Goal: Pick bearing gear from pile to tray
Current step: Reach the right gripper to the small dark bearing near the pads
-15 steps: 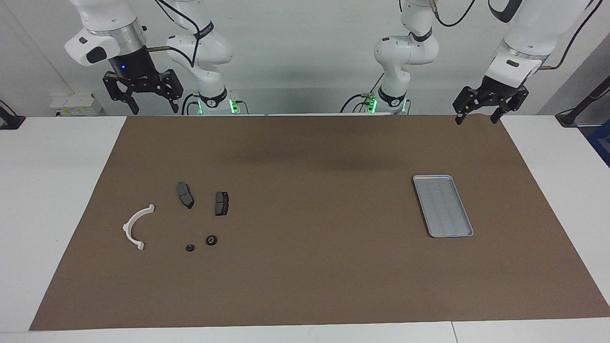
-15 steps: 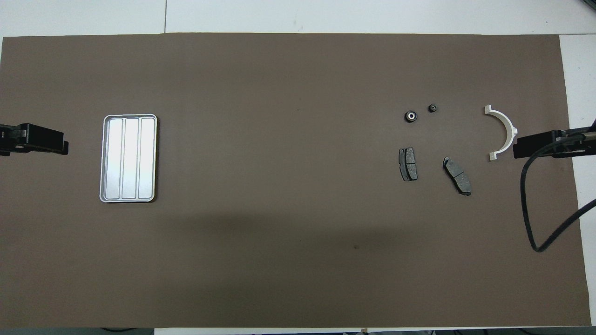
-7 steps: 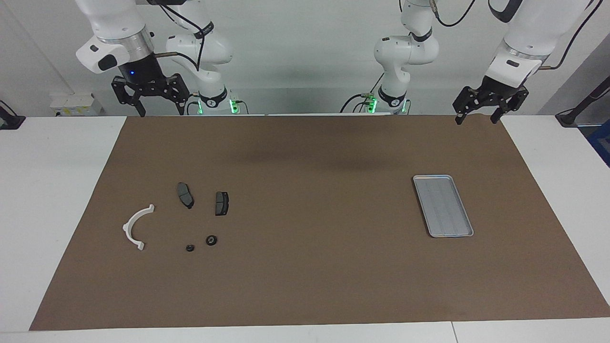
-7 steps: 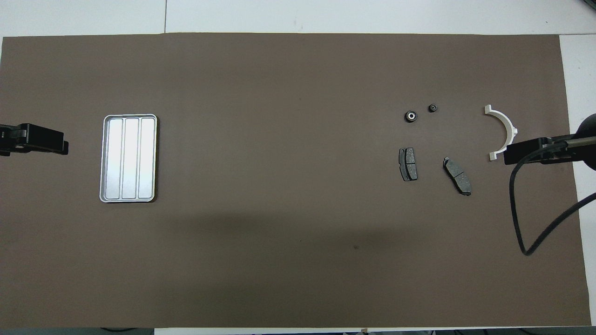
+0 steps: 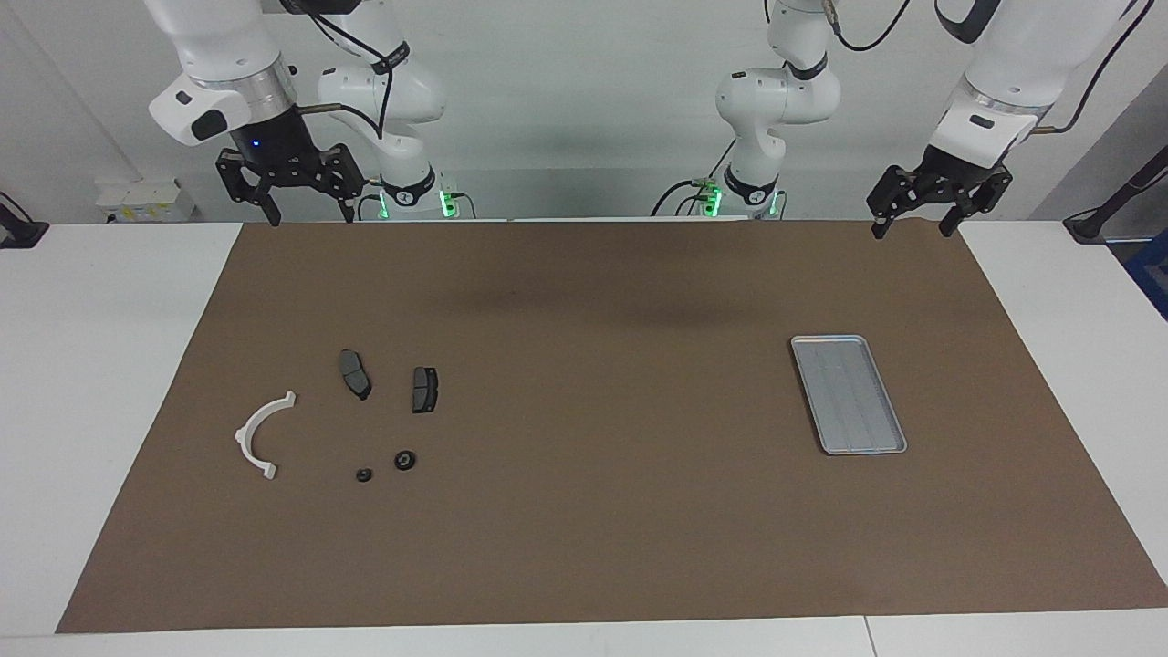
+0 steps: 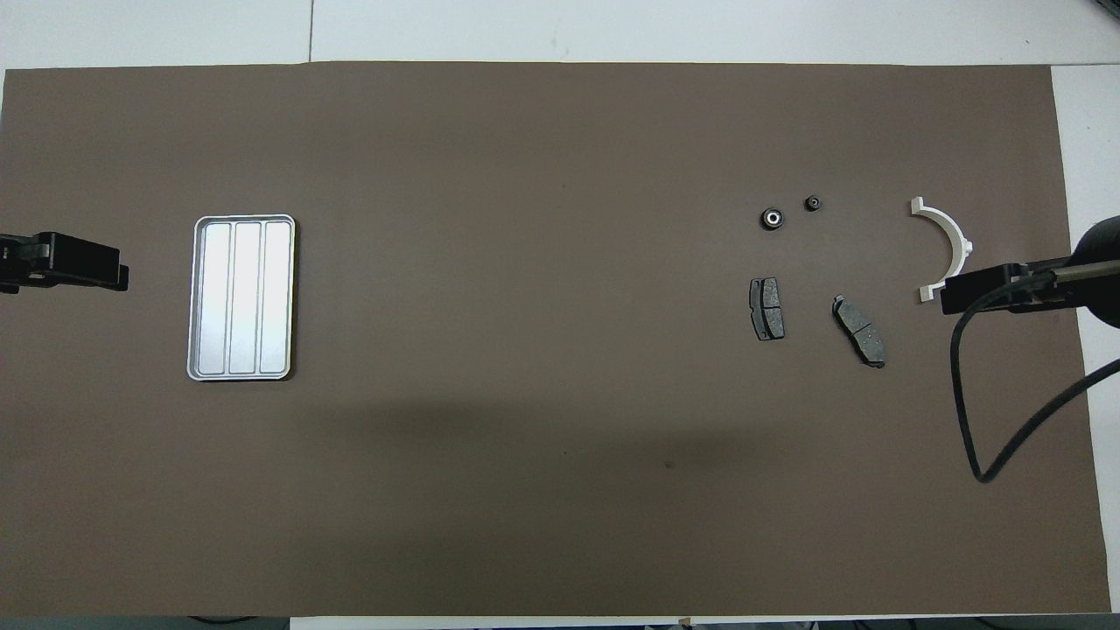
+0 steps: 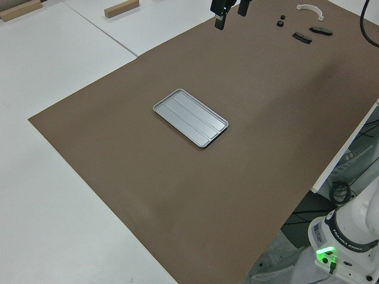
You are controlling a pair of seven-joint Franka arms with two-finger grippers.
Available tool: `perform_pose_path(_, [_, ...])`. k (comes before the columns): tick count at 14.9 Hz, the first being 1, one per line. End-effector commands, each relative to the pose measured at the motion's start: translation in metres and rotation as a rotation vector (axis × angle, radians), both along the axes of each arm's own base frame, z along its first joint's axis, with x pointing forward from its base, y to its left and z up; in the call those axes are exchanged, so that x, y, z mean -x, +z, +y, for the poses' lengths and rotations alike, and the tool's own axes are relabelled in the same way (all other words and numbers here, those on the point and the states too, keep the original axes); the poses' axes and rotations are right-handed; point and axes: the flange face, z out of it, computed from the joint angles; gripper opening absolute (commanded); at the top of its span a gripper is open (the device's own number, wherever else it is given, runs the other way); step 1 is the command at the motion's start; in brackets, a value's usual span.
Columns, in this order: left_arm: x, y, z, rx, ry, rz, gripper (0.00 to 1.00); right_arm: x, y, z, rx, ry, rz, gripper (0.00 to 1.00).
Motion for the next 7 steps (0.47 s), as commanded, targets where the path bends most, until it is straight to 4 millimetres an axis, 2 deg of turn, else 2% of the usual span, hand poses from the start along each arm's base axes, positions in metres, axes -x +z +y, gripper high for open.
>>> perform_pose_path(1, [0.011, 0.001, -0.001, 0.008, -0.003, 0.005, 1.00, 0.000, -0.011, -0.001, -0.015, 0.003, -0.018, 1.00])
perform_pose_path(4, [0.011, 0.001, 0.000, 0.008, -0.001, 0.005, 1.00, -0.020, -0.038, -0.002, -0.020, -0.030, -0.022, 1.00])
perform_pose_path(7, [0.011, 0.001, -0.001, 0.008, -0.004, 0.005, 1.00, -0.052, -0.084, 0.013, -0.027, -0.116, -0.007, 1.00])
